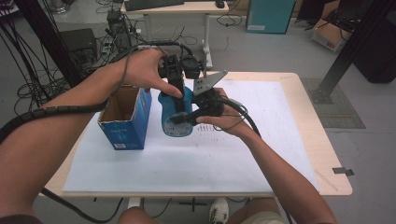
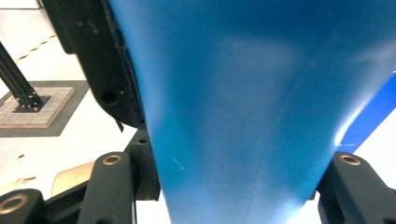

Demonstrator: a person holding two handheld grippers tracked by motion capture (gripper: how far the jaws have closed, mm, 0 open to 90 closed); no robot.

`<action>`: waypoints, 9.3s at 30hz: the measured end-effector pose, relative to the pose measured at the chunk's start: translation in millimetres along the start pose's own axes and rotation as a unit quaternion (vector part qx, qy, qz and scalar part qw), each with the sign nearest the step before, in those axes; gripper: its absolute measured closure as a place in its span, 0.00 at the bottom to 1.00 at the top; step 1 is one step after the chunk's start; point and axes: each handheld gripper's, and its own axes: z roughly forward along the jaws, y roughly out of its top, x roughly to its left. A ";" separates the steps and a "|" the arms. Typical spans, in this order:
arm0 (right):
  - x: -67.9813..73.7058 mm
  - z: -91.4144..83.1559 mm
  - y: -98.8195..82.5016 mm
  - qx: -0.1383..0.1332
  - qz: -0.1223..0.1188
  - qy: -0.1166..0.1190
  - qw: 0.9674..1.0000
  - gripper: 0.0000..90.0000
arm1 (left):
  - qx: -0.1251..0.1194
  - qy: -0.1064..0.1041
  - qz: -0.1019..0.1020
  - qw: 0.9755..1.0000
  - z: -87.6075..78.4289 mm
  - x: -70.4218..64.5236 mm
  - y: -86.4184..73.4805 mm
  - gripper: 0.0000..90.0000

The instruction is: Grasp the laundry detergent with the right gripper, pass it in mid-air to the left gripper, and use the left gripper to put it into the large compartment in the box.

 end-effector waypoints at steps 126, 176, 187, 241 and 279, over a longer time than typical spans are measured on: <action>-17.6 -108.4 -19.0 0.172 0.023 -0.137 0.975 0.08 | 0.026 0.057 -0.149 0.987 -78.6 45.5 -17.4 0.40; -21.6 -172.9 -29.9 0.246 0.049 -0.178 0.952 0.08 | 0.006 0.071 -0.487 0.870 -124.9 104.3 -108.1 0.40; -22.8 -176.2 -32.6 0.243 0.048 -0.182 0.952 0.08 | 0.001 0.078 -0.551 0.831 -122.6 110.9 -126.7 0.40; -22.0 -183.1 -39.1 0.238 0.049 -0.192 0.951 0.08 | -0.011 0.081 -0.625 0.776 -107.7 116.1 -146.9 0.40; -21.6 -176.9 -48.5 0.247 0.053 -0.188 0.949 0.08 | 0.004 0.058 -0.619 0.783 -33.3 121.3 -150.1 0.40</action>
